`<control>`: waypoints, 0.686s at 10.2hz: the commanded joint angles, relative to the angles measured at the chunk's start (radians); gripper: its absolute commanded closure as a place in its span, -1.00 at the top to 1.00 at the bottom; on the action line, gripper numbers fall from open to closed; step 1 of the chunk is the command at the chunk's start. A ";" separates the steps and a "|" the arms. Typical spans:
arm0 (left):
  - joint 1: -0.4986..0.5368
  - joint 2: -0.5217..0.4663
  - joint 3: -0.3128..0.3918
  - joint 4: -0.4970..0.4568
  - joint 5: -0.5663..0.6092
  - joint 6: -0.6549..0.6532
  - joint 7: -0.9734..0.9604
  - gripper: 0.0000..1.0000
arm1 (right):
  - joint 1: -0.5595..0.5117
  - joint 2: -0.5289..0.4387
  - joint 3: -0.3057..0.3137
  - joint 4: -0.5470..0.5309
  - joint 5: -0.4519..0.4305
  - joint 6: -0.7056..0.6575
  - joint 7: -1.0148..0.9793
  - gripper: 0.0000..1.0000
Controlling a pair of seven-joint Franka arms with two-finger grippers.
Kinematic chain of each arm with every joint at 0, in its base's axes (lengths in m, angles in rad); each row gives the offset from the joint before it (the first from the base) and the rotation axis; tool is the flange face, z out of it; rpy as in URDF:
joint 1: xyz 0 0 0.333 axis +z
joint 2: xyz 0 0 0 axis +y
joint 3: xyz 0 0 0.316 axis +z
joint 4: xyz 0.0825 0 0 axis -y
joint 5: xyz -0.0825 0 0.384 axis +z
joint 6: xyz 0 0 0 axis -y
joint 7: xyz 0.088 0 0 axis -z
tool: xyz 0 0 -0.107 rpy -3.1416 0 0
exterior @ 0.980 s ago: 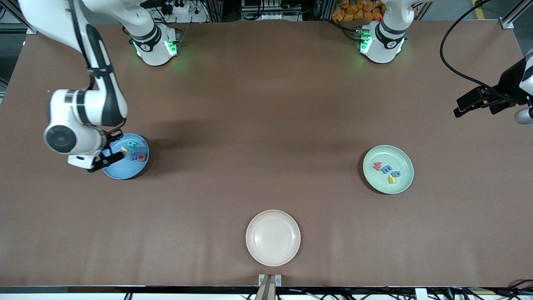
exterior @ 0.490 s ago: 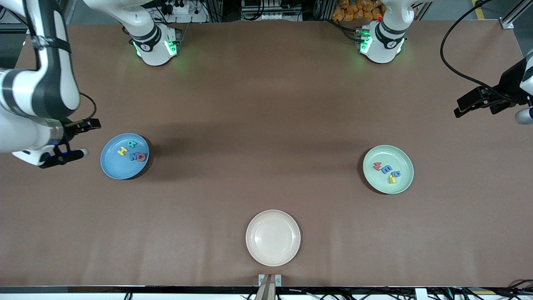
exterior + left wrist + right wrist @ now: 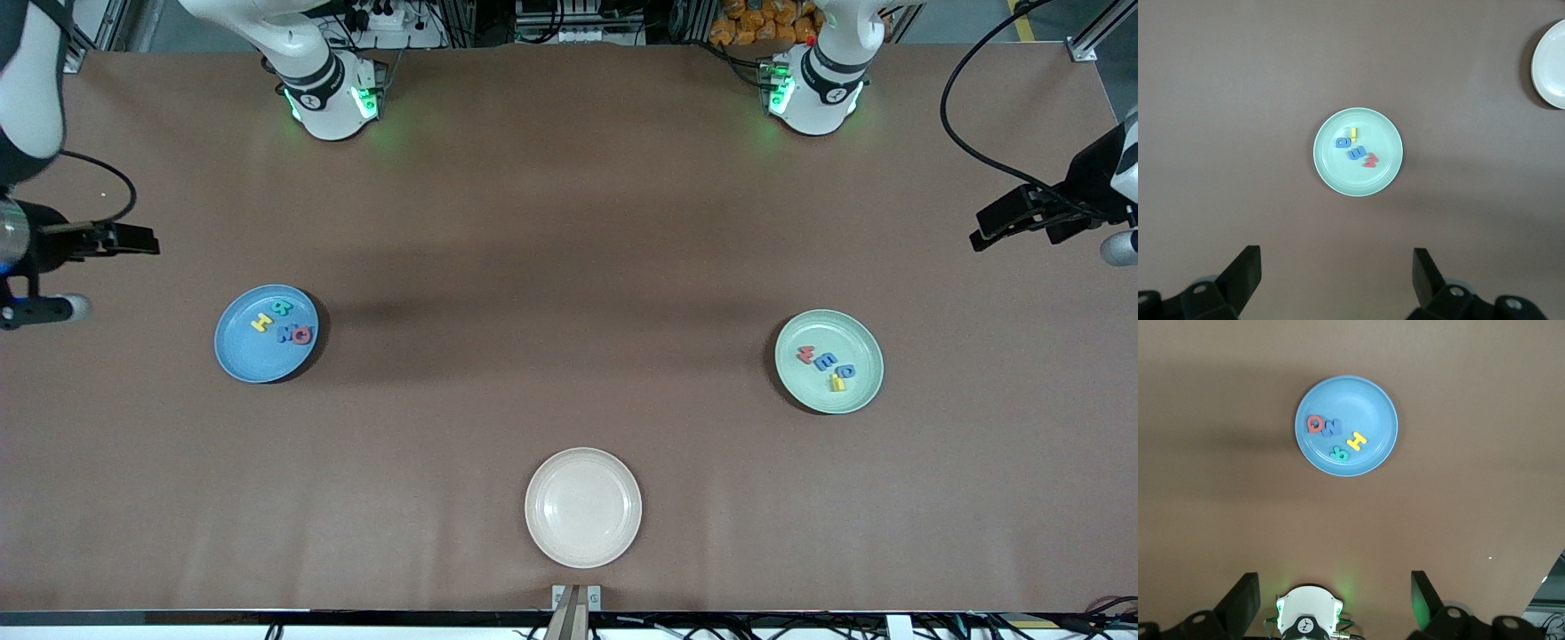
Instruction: Sort uppercase to blue plate, lowercase to green plate
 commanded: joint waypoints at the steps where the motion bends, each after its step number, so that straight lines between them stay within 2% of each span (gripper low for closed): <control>1: 0.007 -0.001 -0.001 0.007 -0.023 -0.004 0.004 1.00 | -0.031 -0.002 0.038 0.076 -0.010 -0.035 0.016 1.00; 4: 0.007 -0.004 -0.001 0.007 -0.022 -0.004 0.005 1.00 | -0.060 -0.002 0.044 0.079 0.005 -0.035 0.021 1.00; 5: 0.006 -0.004 0.001 0.007 -0.022 -0.004 0.005 1.00 | -0.103 -0.004 0.054 0.069 0.099 -0.029 0.028 1.00; 6: 0.006 -0.004 0.001 0.007 -0.019 -0.004 0.005 1.00 | -0.114 -0.002 0.050 0.061 0.125 -0.007 0.027 1.00; 7: 0.004 -0.007 -0.001 0.007 -0.019 -0.004 0.005 1.00 | -0.114 -0.011 0.051 0.035 0.096 0.010 0.028 1.00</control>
